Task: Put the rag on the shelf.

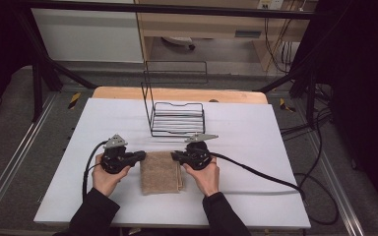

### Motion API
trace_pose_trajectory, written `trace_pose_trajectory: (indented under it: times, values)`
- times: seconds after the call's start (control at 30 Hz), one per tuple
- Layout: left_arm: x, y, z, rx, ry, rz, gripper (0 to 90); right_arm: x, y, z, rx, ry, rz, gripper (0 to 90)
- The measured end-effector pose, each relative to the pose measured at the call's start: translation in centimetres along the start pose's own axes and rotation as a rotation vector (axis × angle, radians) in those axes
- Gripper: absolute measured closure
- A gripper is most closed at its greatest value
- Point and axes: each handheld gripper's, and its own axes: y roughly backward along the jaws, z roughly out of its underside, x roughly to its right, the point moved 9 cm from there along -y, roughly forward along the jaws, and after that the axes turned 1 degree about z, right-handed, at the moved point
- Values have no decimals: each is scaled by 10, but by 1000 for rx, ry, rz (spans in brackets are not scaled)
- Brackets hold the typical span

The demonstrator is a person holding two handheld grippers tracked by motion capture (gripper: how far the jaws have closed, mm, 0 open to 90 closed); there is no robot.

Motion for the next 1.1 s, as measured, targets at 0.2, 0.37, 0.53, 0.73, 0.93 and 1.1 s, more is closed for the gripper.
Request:
trace_pose_trajectory:
  times: [0.2, 0.37, 0.53, 0.73, 0.93, 1.1]
  values:
    - [6, 6, -6, 21, -14, 5, 855, -2, 8, -6, 30, 11, -2, 833]
    - [9, 9, -11, 33, -31, 8, 855, -5, 16, -11, 58, 17, -5, 834]
    - [13, 15, -17, 52, -53, 8, 855, -7, 23, -16, 85, 23, -11, 834]
    - [18, 19, -23, 70, -66, 8, 855, -8, 30, -22, 111, 47, -17, 834]
    - [22, 23, -27, 82, -73, 8, 856, -11, 37, -26, 128, 65, -16, 835]
    - [24, 27, -31, 94, -75, 4, 858, -13, 41, -29, 138, 78, -11, 834]
